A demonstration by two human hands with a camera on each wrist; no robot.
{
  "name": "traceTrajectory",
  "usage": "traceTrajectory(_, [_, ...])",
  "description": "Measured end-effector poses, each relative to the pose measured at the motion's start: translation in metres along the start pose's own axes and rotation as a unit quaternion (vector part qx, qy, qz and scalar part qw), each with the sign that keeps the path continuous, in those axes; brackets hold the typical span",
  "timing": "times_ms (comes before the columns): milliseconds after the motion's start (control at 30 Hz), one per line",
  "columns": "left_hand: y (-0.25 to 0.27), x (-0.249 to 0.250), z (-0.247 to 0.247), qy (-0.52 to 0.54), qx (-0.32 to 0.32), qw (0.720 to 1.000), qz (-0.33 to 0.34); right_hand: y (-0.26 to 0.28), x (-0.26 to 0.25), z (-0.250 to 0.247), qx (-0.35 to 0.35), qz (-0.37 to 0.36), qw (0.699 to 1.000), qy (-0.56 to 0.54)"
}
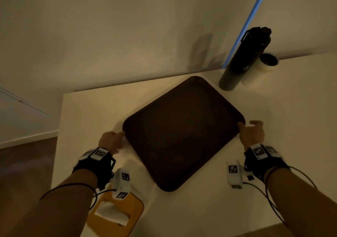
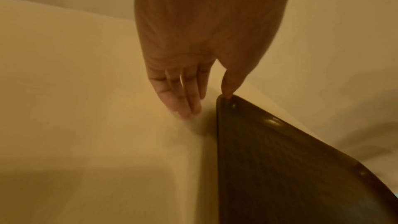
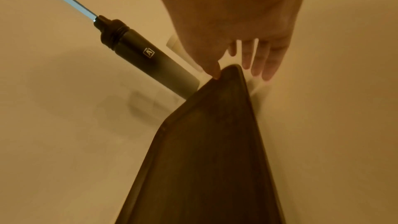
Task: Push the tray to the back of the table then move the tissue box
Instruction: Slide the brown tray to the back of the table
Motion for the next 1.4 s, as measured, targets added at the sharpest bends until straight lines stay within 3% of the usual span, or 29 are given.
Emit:
traceTrajectory(133, [0.012, -0.010, 0.015, -0.024, -0.122, 0.991, -0.059, -0.044, -0.033, 0.001, -0.026, -0.125, 0.987, 0.099])
traceTrajectory(267, [0.015, -0.012, 0.024, -0.071, -0.176, 0.979, -0.068, -0.064, -0.052, 0.015, -0.124, -0.115, 0.972, 0.161])
traceTrajectory(467, [0.010, 0.000, 0.016, -0.055, -0.146, 0.986, -0.060, -0.064, -0.049, 0.017, -0.149, -0.139, 0.959, 0.198])
traceTrajectory(600, [-0.008, 0.015, 0.002, -0.039, -0.081, 0.996, -0.028, -0.060, -0.041, 0.021, -0.167, -0.142, 0.955, 0.201])
traceTrajectory(933, [-0.026, 0.026, -0.001, 0.107, -0.035, 0.993, -0.035, -0.055, -0.034, 0.032, -0.192, -0.107, 0.963, 0.156])
traceTrajectory(1400, [-0.070, 0.038, -0.013, 0.084, 0.029, 0.996, 0.018, -0.059, -0.039, 0.051, -0.190, -0.103, 0.965, 0.150])
Point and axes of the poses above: each hand's wrist, its own y-axis away from the middle knuckle, its own z-axis out of the palm, x = y × z, the point moved 2 cm from there along -y, towards the middle knuckle, and after that the axes turned 3 degrees about -z, right-handed, at the moved point
